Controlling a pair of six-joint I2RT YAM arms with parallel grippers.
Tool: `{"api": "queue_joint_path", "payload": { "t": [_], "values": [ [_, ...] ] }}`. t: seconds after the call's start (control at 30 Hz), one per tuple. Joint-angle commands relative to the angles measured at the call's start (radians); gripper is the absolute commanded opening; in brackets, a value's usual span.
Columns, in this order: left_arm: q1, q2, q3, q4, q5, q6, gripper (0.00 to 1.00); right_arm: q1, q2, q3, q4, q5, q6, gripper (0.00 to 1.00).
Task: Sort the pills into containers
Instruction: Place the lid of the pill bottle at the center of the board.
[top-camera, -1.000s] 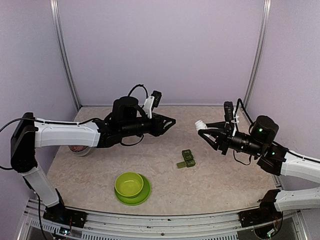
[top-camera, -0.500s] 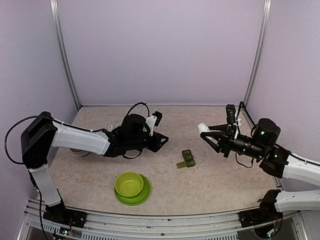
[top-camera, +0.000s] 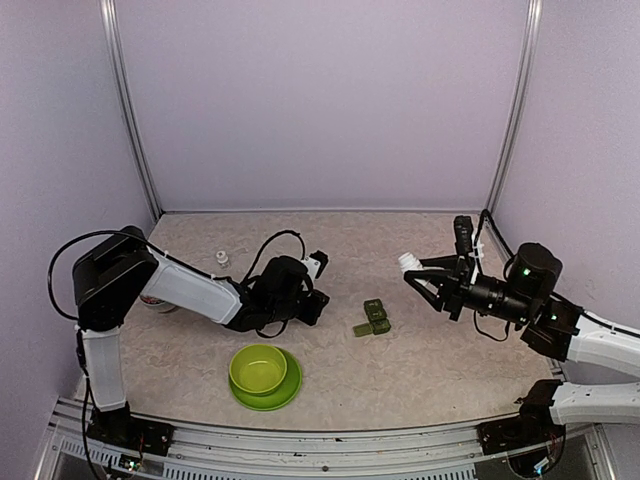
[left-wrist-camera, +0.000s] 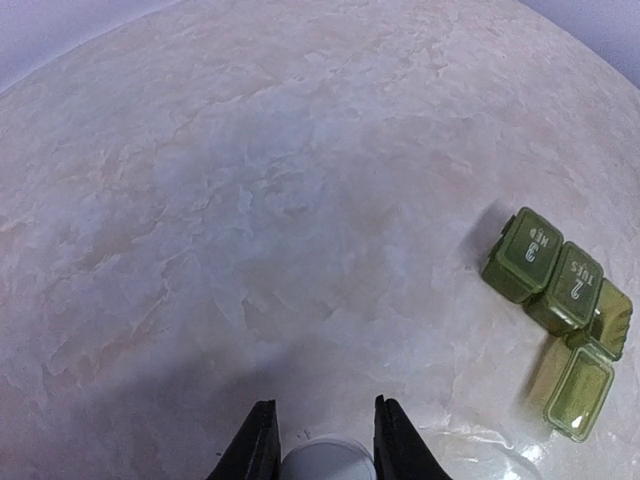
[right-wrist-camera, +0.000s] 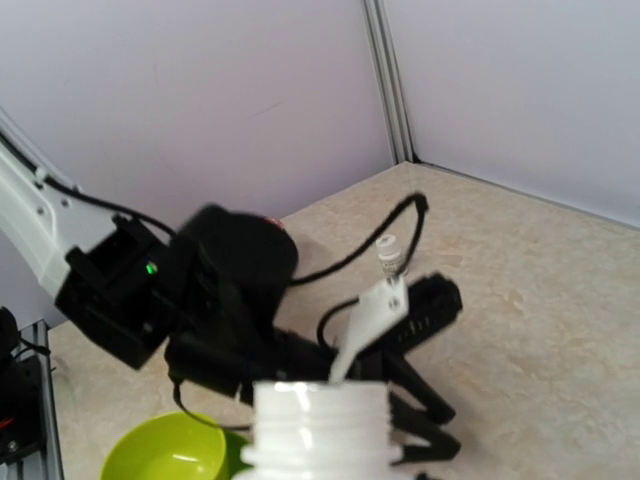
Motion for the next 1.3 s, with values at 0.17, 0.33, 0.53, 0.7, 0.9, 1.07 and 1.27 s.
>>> {"api": "queue_joint_path", "payload": {
  "t": [0.17,0.33,0.53,0.7,0.9,1.07,1.27],
  "values": [
    [-0.012,0.067,0.048,0.002,-0.063,0.024,0.25,-0.003,-0.028,-0.022,0.002,0.017,0.002,0.06],
    [-0.013,0.096,0.06,-0.008,-0.062,0.018,0.26,-0.004,-0.037,-0.032,0.007,0.018,0.007,0.06],
    [-0.011,0.115,0.067,-0.009,-0.05,0.005,0.29,-0.003,-0.051,-0.038,0.001,0.023,0.007,0.06],
    [-0.011,0.119,0.071,-0.01,-0.043,0.001,0.32,-0.004,-0.056,-0.041,-0.001,0.026,0.008,0.06],
    [-0.009,0.098,0.065,-0.01,-0.043,-0.002,0.46,-0.003,-0.055,-0.047,0.003,0.028,0.009,0.06],
    [-0.002,0.075,0.062,-0.01,-0.029,-0.016,0.64,-0.004,-0.053,-0.052,0.007,0.027,0.009,0.06],
    [0.002,0.021,0.06,-0.014,-0.002,-0.032,0.82,-0.003,-0.065,-0.075,0.015,0.03,0.011,0.06]
  ]
}}
